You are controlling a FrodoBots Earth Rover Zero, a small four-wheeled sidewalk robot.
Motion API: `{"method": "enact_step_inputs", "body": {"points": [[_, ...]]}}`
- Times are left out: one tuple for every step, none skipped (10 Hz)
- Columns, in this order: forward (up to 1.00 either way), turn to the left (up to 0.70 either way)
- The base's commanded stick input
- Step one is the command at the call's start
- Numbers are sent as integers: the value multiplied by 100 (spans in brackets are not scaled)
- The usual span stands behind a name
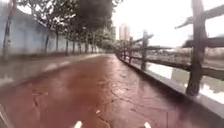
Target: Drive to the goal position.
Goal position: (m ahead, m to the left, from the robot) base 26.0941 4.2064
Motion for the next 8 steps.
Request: {"method": "enact_step_inputs", "body": {"points": [[50, 0], [50, 0], [50, 19], [50, 50], [50, 50], [50, 50], [50, 50], [50, 50]]}}
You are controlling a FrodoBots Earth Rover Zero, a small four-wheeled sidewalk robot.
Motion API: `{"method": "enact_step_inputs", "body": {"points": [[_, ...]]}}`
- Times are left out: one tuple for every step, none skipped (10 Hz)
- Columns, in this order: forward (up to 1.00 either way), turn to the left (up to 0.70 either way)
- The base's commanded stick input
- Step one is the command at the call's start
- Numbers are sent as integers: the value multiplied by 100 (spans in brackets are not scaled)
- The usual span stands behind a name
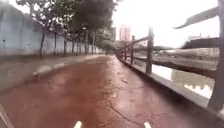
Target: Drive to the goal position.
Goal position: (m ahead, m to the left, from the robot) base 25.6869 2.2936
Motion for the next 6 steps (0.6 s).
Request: {"method": "enact_step_inputs", "body": {"points": [[50, 0], [50, 11], [50, 3], [50, 0], [50, 0], [50, 0]]}}
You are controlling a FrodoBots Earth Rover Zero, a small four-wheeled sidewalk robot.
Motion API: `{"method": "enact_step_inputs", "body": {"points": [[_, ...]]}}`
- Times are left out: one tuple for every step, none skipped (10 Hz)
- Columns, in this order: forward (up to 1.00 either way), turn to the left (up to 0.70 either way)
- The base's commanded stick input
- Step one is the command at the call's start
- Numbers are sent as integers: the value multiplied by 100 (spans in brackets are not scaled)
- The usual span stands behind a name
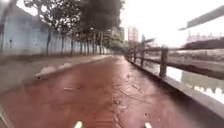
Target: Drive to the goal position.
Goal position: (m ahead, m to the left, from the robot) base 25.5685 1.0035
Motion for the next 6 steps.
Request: {"method": "enact_step_inputs", "body": {"points": [[50, 2], [50, 0], [50, 0], [50, 0], [50, 0], [50, 0]]}}
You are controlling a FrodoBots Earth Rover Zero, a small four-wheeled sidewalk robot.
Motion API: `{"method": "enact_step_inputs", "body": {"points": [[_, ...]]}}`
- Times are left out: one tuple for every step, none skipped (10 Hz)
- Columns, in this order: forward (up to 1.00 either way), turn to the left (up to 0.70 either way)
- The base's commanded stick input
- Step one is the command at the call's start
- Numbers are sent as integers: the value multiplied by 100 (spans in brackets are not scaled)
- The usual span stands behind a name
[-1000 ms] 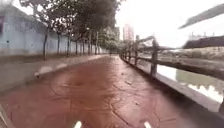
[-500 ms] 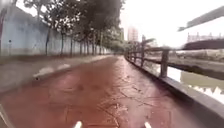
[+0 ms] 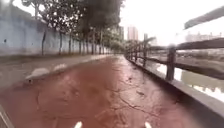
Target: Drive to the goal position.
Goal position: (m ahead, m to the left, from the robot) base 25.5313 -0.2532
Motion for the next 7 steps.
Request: {"method": "enact_step_inputs", "body": {"points": [[50, 0], [50, 0], [50, 0], [50, 0], [50, 28], [50, 50], [50, 50]]}}
